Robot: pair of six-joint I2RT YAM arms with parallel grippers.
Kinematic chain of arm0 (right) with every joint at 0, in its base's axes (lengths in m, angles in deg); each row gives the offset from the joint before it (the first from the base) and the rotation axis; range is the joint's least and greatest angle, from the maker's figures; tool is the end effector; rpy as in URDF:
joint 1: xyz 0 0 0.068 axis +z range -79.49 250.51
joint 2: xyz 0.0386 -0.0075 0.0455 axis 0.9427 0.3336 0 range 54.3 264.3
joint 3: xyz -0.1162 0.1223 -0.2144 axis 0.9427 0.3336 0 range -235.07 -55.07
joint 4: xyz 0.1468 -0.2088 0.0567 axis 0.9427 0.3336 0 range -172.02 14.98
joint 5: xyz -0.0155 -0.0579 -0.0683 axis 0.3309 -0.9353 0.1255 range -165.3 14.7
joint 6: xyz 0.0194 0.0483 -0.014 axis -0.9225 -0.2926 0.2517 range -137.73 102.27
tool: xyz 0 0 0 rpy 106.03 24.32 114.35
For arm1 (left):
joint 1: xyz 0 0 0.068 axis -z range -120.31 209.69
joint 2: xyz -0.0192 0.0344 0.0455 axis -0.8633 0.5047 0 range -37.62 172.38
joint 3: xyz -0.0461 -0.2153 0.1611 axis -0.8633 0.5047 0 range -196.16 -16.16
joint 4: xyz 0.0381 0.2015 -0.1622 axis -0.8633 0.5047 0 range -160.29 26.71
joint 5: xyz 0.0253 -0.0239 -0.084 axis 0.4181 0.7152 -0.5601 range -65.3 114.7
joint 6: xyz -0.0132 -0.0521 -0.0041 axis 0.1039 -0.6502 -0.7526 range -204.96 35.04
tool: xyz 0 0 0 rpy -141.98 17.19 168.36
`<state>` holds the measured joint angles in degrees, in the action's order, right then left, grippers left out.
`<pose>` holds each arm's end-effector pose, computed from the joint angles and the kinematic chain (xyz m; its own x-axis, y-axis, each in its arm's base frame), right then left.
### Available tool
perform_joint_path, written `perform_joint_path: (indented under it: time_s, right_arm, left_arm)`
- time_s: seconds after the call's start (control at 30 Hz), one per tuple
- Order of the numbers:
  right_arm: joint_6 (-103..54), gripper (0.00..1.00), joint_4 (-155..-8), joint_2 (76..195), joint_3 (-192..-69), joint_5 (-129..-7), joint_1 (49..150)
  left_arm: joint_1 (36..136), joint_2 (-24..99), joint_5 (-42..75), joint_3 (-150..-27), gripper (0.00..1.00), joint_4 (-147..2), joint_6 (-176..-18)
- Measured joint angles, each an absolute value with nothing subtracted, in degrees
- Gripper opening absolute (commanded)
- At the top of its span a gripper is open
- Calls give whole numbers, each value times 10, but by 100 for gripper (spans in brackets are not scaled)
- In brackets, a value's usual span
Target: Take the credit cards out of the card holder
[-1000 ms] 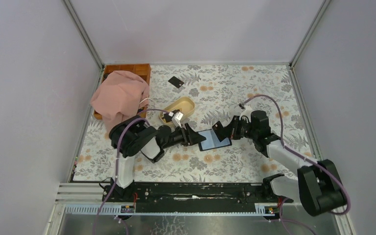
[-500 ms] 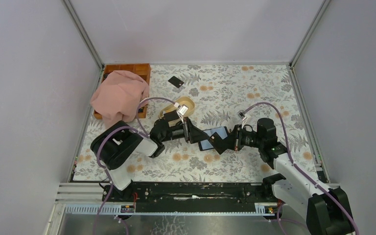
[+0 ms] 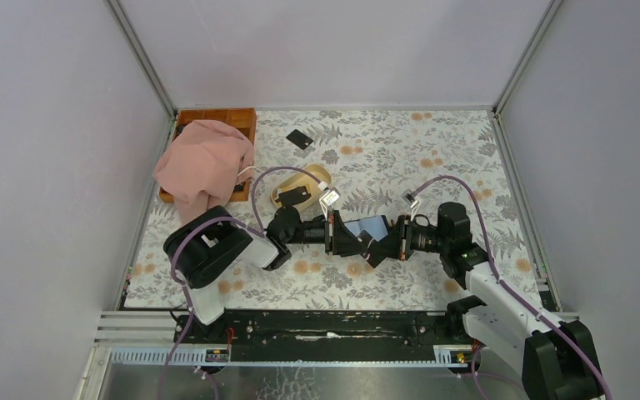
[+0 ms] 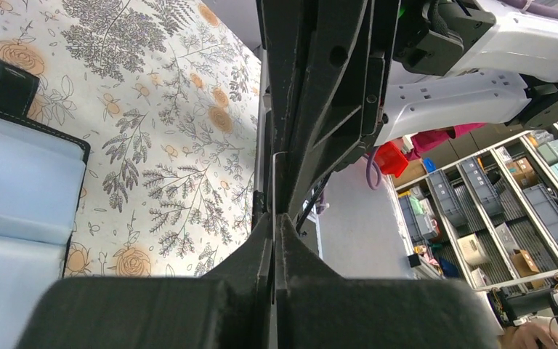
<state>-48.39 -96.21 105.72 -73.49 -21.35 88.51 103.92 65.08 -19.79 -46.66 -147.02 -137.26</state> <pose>0.1654 0.0839 0.2061 -0.7277 0.0791 -0.6813 -0.6262 0.3287 0.7070 0.2040 -0.2335 0.1640 -0.7551 -0.0525 -0.6535 0.6553 -0.0291 -0.7548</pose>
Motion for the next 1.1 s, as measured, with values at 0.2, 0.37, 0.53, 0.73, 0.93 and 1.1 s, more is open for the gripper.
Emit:
perform_joint_path:
  time_s: [0.2,0.37,0.53,0.73,0.93,1.1]
  right_arm:
    - [-488,33,-965,1042,-731,-222,885]
    - [-481,33,-943,942,-725,-310,885]
    - [-469,33,-929,867,-722,-389,885]
    - [-465,34,-933,933,-705,-403,885]
    - [-467,34,-937,961,-686,-401,885]
    - [-465,34,-951,965,-686,-401,885]
  left_arm:
    - [1039,649,-198,-466,0,-1477,-1371]
    - [1013,628,-170,-429,0,-1501,-1381]
    - [968,540,-55,-367,0,-1471,-1371]
    - [967,362,204,-358,0,-1314,-1355]
    - [964,327,441,-366,0,-1193,-1380]
    - [963,403,522,-419,0,-1124,-1398]
